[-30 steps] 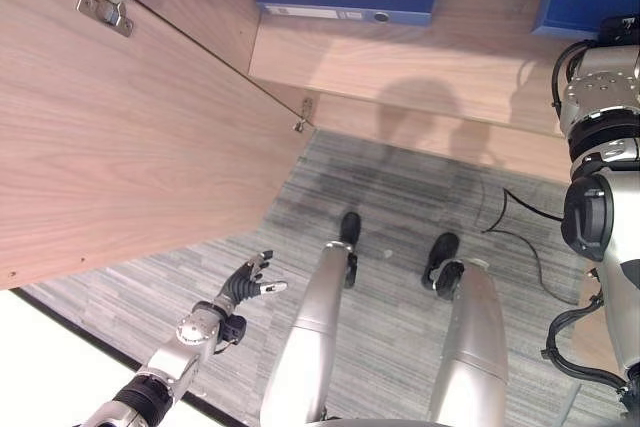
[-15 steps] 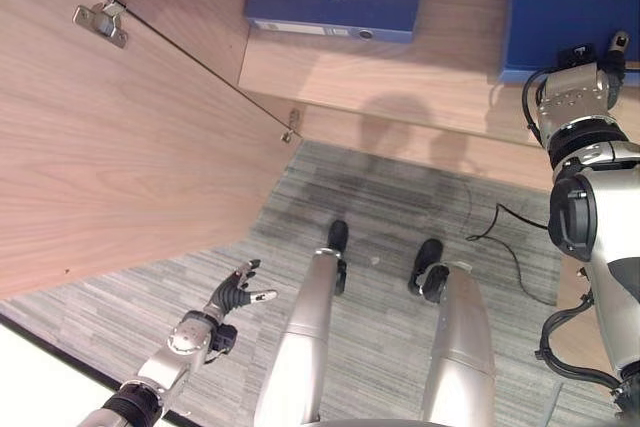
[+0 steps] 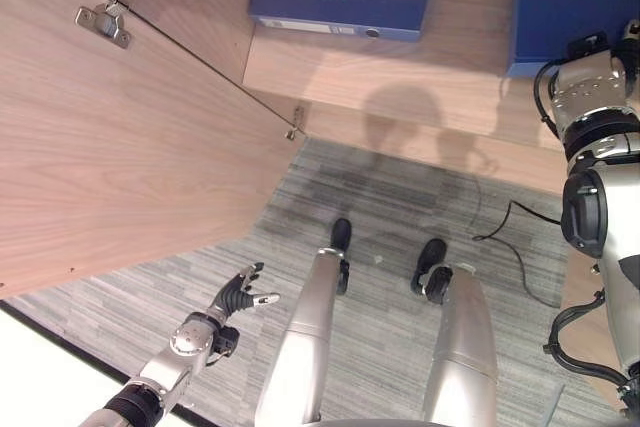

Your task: Put the empty folder in the office cabinet

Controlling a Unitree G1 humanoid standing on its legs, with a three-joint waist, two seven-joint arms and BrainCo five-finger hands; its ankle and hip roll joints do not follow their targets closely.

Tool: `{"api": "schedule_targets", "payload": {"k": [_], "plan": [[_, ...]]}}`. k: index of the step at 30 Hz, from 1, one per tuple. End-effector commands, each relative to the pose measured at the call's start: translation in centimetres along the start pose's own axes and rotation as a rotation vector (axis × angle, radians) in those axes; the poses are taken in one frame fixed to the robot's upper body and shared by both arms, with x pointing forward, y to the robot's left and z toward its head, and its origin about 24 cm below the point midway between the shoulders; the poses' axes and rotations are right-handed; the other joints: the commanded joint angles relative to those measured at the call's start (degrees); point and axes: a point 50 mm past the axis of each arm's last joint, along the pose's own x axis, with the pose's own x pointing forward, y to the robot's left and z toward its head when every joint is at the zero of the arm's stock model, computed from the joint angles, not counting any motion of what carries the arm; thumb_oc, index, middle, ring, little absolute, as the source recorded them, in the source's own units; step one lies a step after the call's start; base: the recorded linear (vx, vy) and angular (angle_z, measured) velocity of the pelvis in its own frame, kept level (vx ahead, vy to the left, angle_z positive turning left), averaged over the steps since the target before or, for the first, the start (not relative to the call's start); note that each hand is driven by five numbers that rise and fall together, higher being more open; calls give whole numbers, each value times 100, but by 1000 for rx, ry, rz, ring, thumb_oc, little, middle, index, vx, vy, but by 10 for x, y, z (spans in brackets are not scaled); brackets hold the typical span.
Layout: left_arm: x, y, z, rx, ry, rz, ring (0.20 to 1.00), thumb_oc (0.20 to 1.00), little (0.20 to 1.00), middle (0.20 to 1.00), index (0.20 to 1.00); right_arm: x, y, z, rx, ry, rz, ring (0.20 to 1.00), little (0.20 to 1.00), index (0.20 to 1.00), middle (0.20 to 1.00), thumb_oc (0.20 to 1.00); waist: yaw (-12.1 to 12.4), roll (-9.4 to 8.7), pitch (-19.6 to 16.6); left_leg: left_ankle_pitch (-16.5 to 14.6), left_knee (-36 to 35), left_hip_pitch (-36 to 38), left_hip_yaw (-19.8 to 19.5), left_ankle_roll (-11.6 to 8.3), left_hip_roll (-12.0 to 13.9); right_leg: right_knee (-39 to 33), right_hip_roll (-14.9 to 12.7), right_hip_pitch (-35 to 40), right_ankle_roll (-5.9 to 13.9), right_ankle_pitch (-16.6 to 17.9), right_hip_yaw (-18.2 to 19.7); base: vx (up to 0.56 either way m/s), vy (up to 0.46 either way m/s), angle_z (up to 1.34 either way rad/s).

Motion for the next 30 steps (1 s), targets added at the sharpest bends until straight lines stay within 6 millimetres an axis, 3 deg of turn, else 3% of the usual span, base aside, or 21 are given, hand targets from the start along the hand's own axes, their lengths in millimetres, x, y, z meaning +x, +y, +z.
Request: {"api": "schedule_targets", "payload": {"k": [1, 5, 9, 13, 19, 30], "plan": [[-1, 19, 3, 46, 5, 47, 1000, 1000, 1000, 1000, 1000, -32, 55, 66, 111, -192, 232, 200, 200, 200, 200, 200, 64, 50, 220, -588, -493, 480, -138, -39, 262, -66, 191, 860, 528, -1085, 405, 0, 0, 0], [3, 16, 5, 37, -3, 49, 1000, 1000, 1000, 1000, 1000, -34, 56, 59, 131, -183, 236, 200, 200, 200, 200, 200, 58, 74, 247, -558, -585, 570, -144, -41, 239, -160, 211, 953, 525, -1064, 408, 0, 0, 0], [5, 13, 8, 23, -14, 49, 1000, 1000, 1000, 1000, 1000, -21, 39, 50, 207, -138, 165, 200, 200, 200, 200, 200, 44, 123, 276, -530, -704, 662, -127, -39, 219, -226, 204, 1029, 538, -1046, 408, 0, 0, 0], [5, 14, 9, 20, -21, 52, 1000, 1000, 1000, 1000, 1000, -21, 36, 46, 273, -113, 149, 200, 200, 200, 200, 200, 54, 135, 281, -517, -754, 698, -108, -40, 216, -260, 198, 1056, 555, -1030, 423, 0, 0, 0], [6, 13, 9, 33, -21, 37, 1000, 1000, 1000, 1000, 1000, -29, 45, 49, 360, -99, 182, 200, 200, 200, 200, 200, 67, 164, 257, -492, -821, 749, -104, -46, 199, -314, 166, 1121, 573, -1005, 427, 0, 0, 0], [7, 14, 11, 51, -23, 23, 1000, 1000, 1000, 1000, 1000, -44, 63, 62, 362, -145, 267, 200, 200, 200, 200, 200, 118, 137, 211, -424, -1026, 965, -115, -68, 189, -461, 164, 1344, 587, -976, 402, 0, 0, 0]]}}
